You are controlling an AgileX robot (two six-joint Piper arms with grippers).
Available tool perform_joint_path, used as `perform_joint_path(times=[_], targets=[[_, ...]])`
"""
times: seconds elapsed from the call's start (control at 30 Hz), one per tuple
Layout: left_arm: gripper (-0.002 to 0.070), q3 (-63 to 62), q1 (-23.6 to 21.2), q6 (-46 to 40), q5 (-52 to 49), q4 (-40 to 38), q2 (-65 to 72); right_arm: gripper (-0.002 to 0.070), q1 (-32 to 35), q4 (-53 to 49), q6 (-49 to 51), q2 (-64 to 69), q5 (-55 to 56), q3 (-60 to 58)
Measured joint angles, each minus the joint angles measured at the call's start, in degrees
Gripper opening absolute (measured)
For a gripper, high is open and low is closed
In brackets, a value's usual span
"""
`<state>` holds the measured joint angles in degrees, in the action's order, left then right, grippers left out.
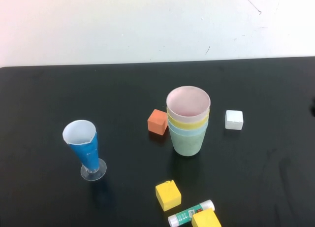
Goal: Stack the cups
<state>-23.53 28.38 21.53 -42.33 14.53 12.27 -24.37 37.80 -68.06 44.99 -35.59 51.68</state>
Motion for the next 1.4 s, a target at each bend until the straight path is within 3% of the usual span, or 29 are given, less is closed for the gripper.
perform_joint_path(times=[0.17, 0.7, 1.1, 1.3, 1.4], targets=[[-0.0001, 0.0, 0.0, 0.1, -0.2, 0.1, 0.0, -0.0001, 0.0, 0.3, -0.4, -5.4, 7.7, -9.3], [-0.0001, 0.0, 0.0, 0.1, -0.8, 0.1, 0.0, -0.0001, 0.0, -1.7, -0.4, -6.1, 10.3, -25.6], [-0.0001, 0.0, 0.0, 0.1, -0.9, 0.1, 0.0, -0.0001, 0.0, -1.3, -0.6, -15.1, 38.3, -36.5], [-0.0001, 0.0, 0.0, 0.1, -0.9, 0.1, 0.0, -0.0001, 0.0, 1.4, 0.0, -18.4, 41.8, -37.9], [-0.0001, 0.0, 0.0, 0.1, -0.9, 0.1, 0.0, -0.0001, 1.4, -0.7, 6.7, -24.2, 41.1, -41.1]])
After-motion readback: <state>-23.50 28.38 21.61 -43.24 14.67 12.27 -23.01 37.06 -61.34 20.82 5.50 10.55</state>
